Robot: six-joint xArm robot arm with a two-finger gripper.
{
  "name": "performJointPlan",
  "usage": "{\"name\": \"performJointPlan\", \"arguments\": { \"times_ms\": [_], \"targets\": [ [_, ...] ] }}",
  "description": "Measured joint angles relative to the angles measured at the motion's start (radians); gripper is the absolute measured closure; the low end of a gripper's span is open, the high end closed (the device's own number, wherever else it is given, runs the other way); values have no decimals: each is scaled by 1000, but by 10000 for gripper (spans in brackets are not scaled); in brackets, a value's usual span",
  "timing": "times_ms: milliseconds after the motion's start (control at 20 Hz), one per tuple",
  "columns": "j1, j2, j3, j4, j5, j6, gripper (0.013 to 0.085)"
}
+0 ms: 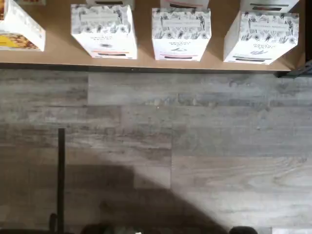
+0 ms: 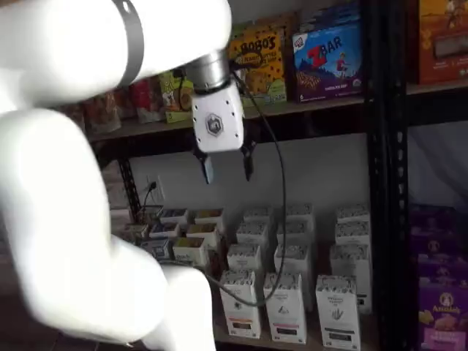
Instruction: Pick up the white box with a green strip in the middle, on the bottom shelf, the sixth box from the left
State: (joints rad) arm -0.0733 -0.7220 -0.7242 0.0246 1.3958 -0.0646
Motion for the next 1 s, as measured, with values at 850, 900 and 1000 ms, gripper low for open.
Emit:
{"name": "performJointPlan", "arguments": {
  "times_ms": [850, 900, 1000],
  "targets": [
    [-88, 244, 175, -2, -430, -96, 130],
    [-94, 262, 181, -1, -454, -103, 130],
    [-101, 303, 189, -11, -498, -105, 130]
  ]
}}
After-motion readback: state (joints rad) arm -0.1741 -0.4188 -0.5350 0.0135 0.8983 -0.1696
